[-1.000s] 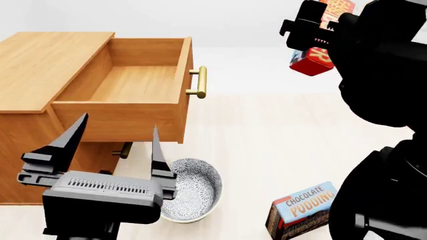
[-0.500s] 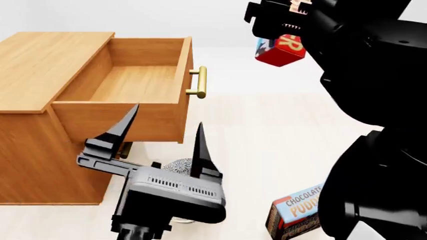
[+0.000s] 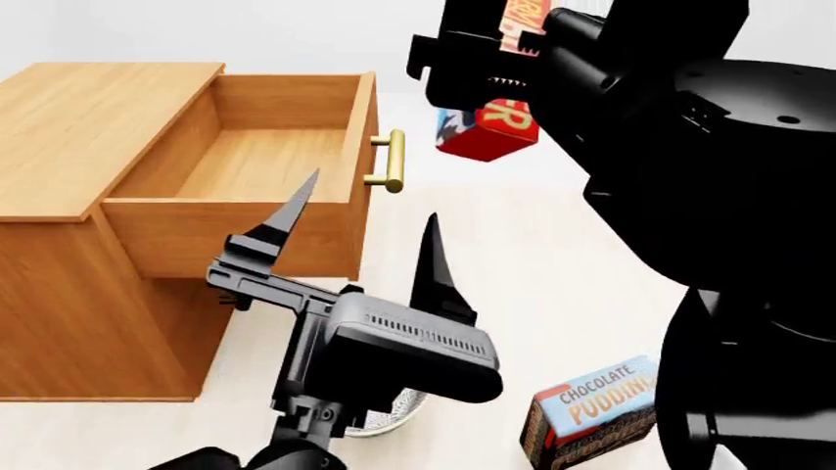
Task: Put the butter at the back in the top drawer of the cabinet and close it.
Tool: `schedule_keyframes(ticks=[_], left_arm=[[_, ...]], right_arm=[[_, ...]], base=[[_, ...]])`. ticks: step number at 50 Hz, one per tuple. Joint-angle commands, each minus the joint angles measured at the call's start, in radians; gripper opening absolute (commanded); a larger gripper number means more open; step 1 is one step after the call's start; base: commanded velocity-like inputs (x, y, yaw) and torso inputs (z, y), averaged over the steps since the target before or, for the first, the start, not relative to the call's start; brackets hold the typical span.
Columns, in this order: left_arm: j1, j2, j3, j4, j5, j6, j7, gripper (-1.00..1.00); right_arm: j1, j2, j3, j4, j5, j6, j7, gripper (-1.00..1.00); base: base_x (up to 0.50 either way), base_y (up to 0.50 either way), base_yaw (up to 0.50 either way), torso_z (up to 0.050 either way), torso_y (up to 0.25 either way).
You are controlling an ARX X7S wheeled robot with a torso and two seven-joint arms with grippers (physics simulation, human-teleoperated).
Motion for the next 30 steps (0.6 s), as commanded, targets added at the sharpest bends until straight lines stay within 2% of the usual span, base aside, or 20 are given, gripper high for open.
schedule_keyframes(ticks=[1,17,30], left_arm=[[-0.028,0.045,0.023,-0.050,0.025,0.013,0.014,1.00],[-0.023,0.077,0.038,-0.116,0.042,0.068,0.031,1.00],[-0.038,0.095,0.032,-0.117,0.043,0.055,0.028,1.00]], right_arm=[[0.031,0.046,-0.138,-0.029,0.100,-0.169,0.002,-1.00],[0.011,0.049,-0.202,-0.072,0.133,-0.277,-0.011,-1.00],[-0.006,0.064,-0.242,-0.093,0.137,-0.323,-0.027,-1.00]], base=[[0.00,0.00,0.00,0.000,0.000],[0.00,0.00,0.00,0.001,0.001],[0.00,0.00,0.00,0.001,0.001]])
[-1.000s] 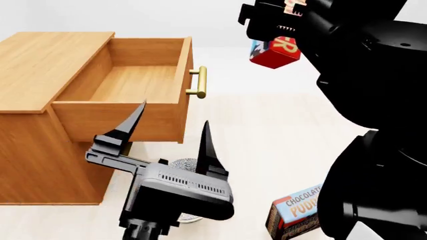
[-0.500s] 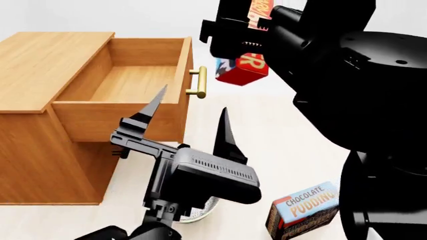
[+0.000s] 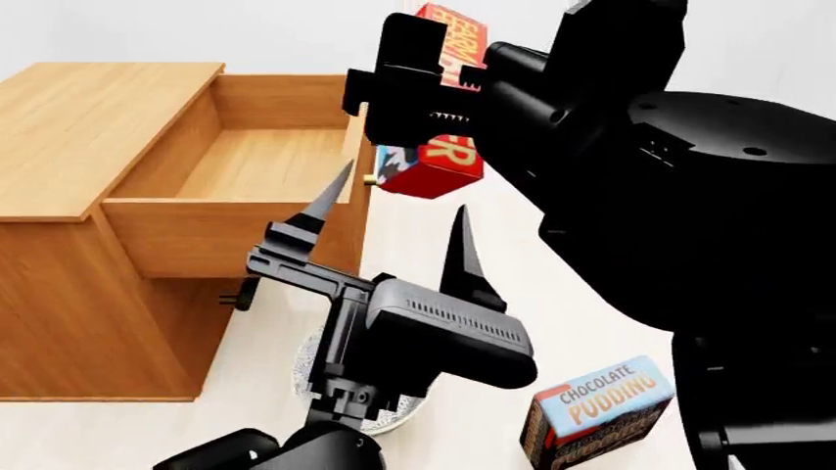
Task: Put the butter at the back in the top drawer of the cabinet and close it.
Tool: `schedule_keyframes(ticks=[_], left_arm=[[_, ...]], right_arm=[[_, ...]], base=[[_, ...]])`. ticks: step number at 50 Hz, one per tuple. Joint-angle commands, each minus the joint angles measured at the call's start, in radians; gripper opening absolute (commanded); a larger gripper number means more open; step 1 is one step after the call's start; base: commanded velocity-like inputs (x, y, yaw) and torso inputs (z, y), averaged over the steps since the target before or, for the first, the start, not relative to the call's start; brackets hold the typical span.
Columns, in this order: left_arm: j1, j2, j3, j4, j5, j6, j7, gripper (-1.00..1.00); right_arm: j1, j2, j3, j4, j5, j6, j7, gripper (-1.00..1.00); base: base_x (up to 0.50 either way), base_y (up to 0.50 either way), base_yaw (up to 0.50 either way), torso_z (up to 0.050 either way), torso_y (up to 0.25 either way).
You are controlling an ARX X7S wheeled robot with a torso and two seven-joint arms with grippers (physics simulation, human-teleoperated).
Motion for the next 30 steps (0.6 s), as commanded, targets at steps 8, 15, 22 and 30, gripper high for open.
schedule_keyframes(ticks=[8,15,22,30], left_arm=[[-0.013,0.023,-0.006,-0.004,0.002,-0.008,-0.002,1.00],[-0.006,0.025,0.000,0.014,0.003,-0.017,-0.010,1.00],[0.001,0.025,0.004,0.029,0.002,-0.027,-0.017,1.00],[0.005,0.026,0.004,0.033,0.001,-0.030,-0.019,1.00]], right_arm=[[-0.017,0.018,-0.045,-0.021,-0.008,-0.063,-0.042,-1.00],[-0.016,0.022,-0.055,-0.002,-0.029,-0.071,-0.067,-1.00],[-0.013,0.032,-0.065,0.026,-0.065,-0.071,-0.101,-1.00],[-0.009,0.041,-0.073,0.054,-0.101,-0.071,-0.137,-1.00]], base=[[0.00,0.00,0.00,0.000,0.001],[0.00,0.00,0.00,0.000,0.001],[0.00,0.00,0.00,0.001,0.000],[0.00,0.00,0.00,0.000,0.001]])
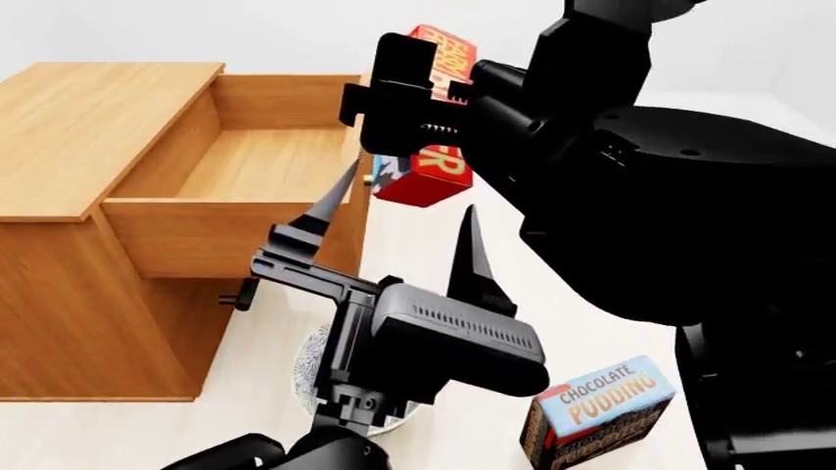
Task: Put the butter at the back in the top drawer of the cabinet and close it.
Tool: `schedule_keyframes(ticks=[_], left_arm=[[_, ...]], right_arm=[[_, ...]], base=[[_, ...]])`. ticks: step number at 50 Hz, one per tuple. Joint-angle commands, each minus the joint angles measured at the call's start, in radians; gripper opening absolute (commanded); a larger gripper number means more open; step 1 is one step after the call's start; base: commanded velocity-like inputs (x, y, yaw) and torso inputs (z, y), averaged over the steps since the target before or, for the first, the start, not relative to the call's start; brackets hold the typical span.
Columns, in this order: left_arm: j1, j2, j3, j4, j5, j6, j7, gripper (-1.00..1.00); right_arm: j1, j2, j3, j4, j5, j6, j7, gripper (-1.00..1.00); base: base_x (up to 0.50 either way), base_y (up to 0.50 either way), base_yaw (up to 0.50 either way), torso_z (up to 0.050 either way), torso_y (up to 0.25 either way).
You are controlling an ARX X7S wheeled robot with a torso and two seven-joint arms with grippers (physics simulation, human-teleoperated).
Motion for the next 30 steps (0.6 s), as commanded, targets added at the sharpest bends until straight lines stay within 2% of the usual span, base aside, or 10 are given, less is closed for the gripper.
schedule_keyframes(ticks=[1,30], left_arm=[[0.005,0.002,0.002,0.011,-0.001,-0.008,-0.005,1.00],[-0.019,0.036,-0.013,-0.005,-0.014,-0.029,0.002,1.00]], right_arm=[[0.012,0.012,-0.001,0.035,-0.049,-0.004,-0.056,-1.00],[-0.020,0.029,-0.016,0.008,-0.024,-0.036,-0.064,-1.00]], base=[[0.00,0.00,0.00,0.000,0.000],[0.00,0.00,0.00,0.000,0.001]])
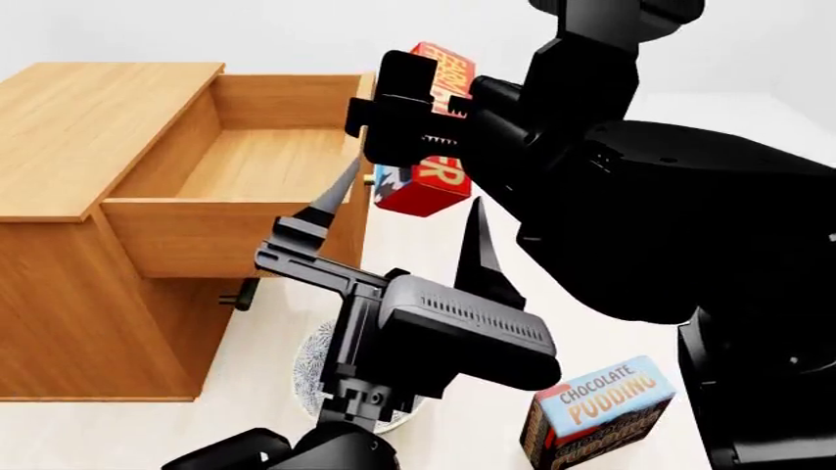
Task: Put the butter at the back in the top drawer of the cabinet and close it.
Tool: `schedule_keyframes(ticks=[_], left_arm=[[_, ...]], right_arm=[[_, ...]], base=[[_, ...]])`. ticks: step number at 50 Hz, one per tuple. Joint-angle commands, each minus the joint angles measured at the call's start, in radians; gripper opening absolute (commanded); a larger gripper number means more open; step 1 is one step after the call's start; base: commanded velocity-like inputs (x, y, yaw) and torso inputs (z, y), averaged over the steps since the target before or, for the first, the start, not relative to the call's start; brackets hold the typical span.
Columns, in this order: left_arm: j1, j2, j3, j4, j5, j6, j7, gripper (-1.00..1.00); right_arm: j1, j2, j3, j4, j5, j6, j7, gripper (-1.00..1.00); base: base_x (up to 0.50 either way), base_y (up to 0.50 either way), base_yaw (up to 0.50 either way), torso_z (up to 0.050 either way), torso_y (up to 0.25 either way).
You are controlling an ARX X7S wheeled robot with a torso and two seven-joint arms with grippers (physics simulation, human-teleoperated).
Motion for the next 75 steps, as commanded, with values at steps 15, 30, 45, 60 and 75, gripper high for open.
schedule_keyframes(ticks=[15,30,45,60,75], left_arm=[[0.013,0.008,0.005,-0.019,-0.013,0.012,0.015,-1.00],[0.017,0.004,-0.002,-0.018,-0.019,0.010,0.016,-1.00],[-0.002,-0.011,-0.028,-0.023,-0.026,-0.008,0.018,-1.00],[-0.066,-0.070,-0.158,-0.009,-0.086,-0.059,0.032,-1.00],[-0.121,-0.100,-0.206,-0.029,-0.107,-0.099,0.055,-1.00]], right_arm=[[0.012,0.017,0.001,-0.005,-0.002,-0.018,-0.022,-1.00],[0.023,0.036,-0.003,-0.014,0.021,-0.023,-0.023,1.00],[0.042,0.085,0.020,-0.028,0.059,-0.039,-0.004,1.00],[0.007,0.228,0.104,-0.088,0.111,-0.051,-0.005,1.00],[-0.049,0.276,0.127,-0.090,0.076,-0.056,-0.054,1.00]], base=[[0.00,0.00,0.00,0.001,0.001],[0.00,0.00,0.00,0.001,0.001],[0.00,0.00,0.00,0.001,0.001],[0.00,0.00,0.00,0.000,0.001],[0.00,0.00,0.00,0.001,0.001]])
